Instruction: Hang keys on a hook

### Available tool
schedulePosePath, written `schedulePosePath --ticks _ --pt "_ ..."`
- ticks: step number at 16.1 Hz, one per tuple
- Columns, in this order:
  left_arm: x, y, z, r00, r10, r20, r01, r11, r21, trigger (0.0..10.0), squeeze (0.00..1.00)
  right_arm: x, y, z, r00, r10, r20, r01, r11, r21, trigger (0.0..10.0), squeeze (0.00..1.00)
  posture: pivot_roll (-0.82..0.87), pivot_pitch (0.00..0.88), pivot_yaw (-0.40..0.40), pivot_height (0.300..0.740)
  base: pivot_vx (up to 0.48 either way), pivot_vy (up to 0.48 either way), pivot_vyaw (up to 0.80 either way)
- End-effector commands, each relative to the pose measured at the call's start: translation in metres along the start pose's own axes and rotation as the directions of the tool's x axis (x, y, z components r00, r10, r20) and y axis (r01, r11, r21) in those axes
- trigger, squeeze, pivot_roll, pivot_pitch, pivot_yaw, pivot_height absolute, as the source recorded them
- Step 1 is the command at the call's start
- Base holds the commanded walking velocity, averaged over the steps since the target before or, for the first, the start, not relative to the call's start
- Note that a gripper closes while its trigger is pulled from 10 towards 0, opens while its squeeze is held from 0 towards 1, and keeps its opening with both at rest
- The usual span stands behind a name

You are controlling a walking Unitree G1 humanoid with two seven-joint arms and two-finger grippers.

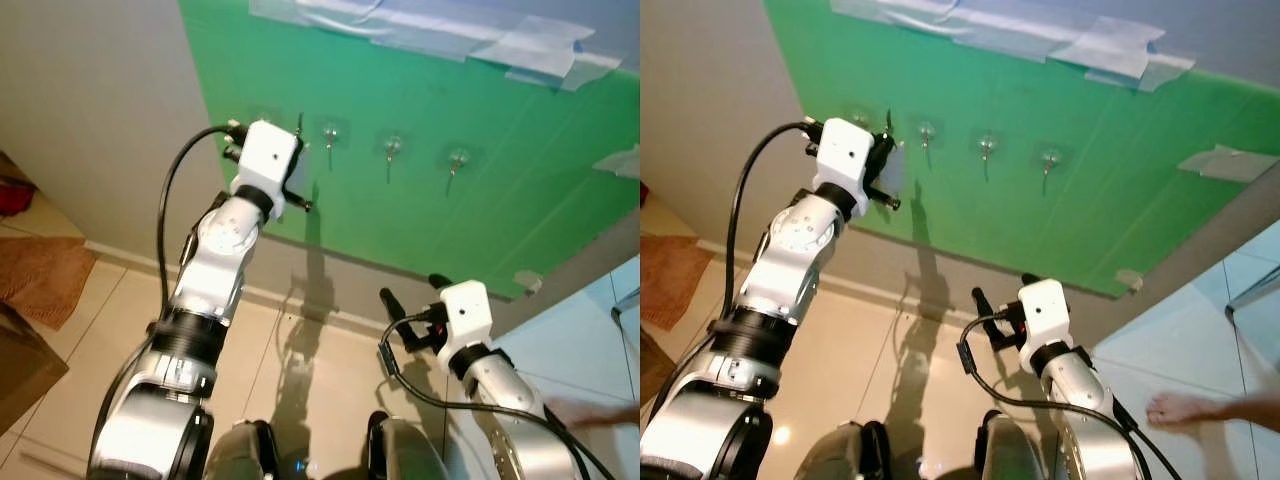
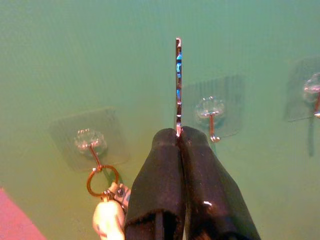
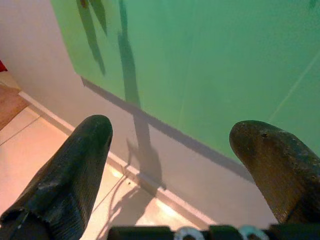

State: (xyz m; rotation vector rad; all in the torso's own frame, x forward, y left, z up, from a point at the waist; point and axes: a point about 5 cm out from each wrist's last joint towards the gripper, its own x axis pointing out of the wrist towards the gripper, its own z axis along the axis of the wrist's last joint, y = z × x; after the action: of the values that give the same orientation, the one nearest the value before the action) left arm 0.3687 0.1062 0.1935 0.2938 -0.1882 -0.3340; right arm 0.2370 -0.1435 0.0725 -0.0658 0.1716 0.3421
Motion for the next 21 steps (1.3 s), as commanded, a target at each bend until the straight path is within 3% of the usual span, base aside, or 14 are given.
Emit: schedulePosePath --ticks 1,4,10,17,21 --pt "0.003 0.002 -0.004 1.000 0.013 -0.018 -0.013 0.999 0.037 0.0 0.00 -0.001 -0.001 -0.002 1.000 -0.005 0.001 0.005 1.000 0.008 10.0 0.00 -0.22 0.153 0.006 0.710 0.000 0.000 0.00" --pt "0.013 0.006 -0.011 0.998 0.021 -0.052 -0.016 0.995 0.095 0.0 0.00 -0.004 0.001 -0.001 1.000 -0.019 0.006 0.019 1.000 0.014 10.0 0.00 -0.23 0.156 0.014 0.710 0.000 0.000 0.00" --pt "0.024 -0.001 -0.010 0.999 -0.008 -0.049 0.014 0.992 0.127 0.0 0.00 -0.009 0.003 0.006 0.999 -0.030 0.018 0.029 0.999 0.014 10.0 0.00 -0.25 0.157 0.017 0.710 0.000 0.000 0.00" --pt "0.025 -0.018 -0.015 0.996 -0.068 -0.057 0.075 0.987 0.145 0.0 0.00 -0.013 0.005 0.011 0.999 -0.036 0.016 0.035 0.999 0.019 10.0 0.00 -0.25 0.167 0.023 0.710 0.000 0.000 0.00" --pt "0.024 -0.020 -0.018 0.995 -0.065 -0.070 0.074 0.986 0.147 0.0 0.00 -0.015 0.003 0.010 0.999 -0.034 0.006 0.034 0.999 0.022 10.0 0.00 -0.25 0.170 0.021 0.710 0.000 0.000 0.00"
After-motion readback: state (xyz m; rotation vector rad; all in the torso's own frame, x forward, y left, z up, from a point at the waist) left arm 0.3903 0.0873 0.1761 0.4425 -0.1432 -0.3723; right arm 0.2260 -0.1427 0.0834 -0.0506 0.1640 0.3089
